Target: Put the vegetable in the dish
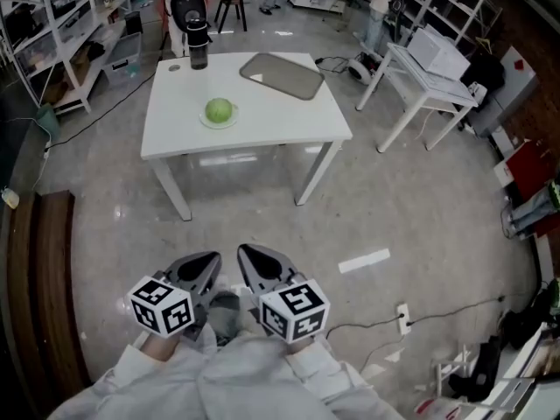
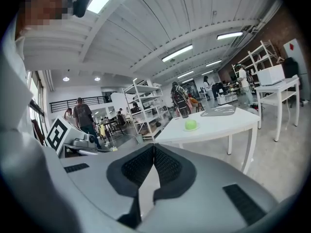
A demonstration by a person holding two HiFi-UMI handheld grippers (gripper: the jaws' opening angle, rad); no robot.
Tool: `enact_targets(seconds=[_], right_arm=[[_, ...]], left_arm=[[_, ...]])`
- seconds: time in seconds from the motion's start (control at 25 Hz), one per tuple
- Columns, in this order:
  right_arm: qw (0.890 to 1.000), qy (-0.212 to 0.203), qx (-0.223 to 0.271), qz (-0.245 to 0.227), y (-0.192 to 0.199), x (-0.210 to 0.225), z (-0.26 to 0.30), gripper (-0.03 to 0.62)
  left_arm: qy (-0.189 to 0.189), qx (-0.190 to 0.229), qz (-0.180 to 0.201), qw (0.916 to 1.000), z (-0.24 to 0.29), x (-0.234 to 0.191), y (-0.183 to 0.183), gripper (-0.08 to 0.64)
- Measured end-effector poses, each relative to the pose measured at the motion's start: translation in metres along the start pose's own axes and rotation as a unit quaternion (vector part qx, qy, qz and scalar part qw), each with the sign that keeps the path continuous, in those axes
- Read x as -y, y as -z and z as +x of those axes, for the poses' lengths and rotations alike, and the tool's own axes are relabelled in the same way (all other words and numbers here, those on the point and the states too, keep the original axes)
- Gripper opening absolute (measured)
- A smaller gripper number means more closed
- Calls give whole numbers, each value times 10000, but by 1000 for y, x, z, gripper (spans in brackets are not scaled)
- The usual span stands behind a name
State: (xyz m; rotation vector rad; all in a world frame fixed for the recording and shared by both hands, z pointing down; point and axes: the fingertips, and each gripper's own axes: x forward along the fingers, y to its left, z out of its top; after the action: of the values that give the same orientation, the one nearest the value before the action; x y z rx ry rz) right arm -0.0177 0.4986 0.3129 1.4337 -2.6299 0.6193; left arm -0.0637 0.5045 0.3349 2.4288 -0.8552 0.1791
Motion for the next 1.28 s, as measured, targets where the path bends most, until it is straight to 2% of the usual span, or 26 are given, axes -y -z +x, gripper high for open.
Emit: enact_targets(seconds=[0.36,0.64,1.0,1.28], right_arm=[[9997,208,30,-94,-46,37,94,14],[9989,460,122,-38,-75,67,153,14],[9985,535,58,-42,-96,88,195,14],[9984,552,-7,95,-101,120,231,14]], left_arm=[[379,-80,236,9990,54,-68,-74,9],[480,-45,282,9984,81,-121,-121,9],[598,-171,157,9979,109,-152,-138,8],[415,-221,48,9989,134,-189,-151,9]])
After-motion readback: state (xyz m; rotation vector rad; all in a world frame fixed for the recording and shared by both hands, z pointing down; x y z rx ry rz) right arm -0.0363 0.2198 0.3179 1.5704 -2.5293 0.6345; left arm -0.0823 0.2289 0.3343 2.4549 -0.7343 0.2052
